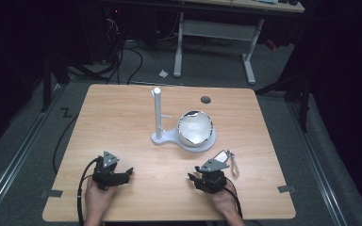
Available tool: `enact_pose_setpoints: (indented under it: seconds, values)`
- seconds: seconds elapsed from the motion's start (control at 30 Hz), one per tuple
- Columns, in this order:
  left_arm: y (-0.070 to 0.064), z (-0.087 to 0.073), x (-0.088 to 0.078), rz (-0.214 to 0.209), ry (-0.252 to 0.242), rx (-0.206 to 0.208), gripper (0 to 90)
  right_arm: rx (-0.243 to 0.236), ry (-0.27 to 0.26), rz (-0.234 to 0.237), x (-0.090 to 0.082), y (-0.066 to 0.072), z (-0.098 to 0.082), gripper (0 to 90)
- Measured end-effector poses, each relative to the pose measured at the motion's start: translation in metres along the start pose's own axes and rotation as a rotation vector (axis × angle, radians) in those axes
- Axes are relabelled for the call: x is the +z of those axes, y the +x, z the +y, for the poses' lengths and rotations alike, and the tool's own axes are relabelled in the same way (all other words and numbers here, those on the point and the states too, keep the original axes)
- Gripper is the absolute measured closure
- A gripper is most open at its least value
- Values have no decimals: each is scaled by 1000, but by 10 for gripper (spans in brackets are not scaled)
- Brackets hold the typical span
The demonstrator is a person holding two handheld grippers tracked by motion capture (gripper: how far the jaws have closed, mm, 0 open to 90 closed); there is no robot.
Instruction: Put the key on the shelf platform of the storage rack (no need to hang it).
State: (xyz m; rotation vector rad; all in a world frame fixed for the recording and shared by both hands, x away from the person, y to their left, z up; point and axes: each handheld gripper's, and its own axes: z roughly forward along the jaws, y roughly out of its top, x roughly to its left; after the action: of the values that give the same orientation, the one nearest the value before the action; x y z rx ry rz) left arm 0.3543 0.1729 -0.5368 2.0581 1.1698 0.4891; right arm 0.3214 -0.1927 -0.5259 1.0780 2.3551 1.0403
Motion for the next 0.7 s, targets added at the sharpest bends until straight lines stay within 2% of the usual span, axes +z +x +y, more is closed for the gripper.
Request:
enact_pose_setpoints:
  seconds: [0.43,0.53,0.7]
  values:
    - [0,0,0,0,0,0,201,22,-24,-19,-11,-5,-1,610]
    - [0,0,0,1,0,0,201,33,-62,-48,-21,-10,-2,634]
    - [0,0,0,0,0,-1,201,41,-69,-80,-31,-17,-2,647]
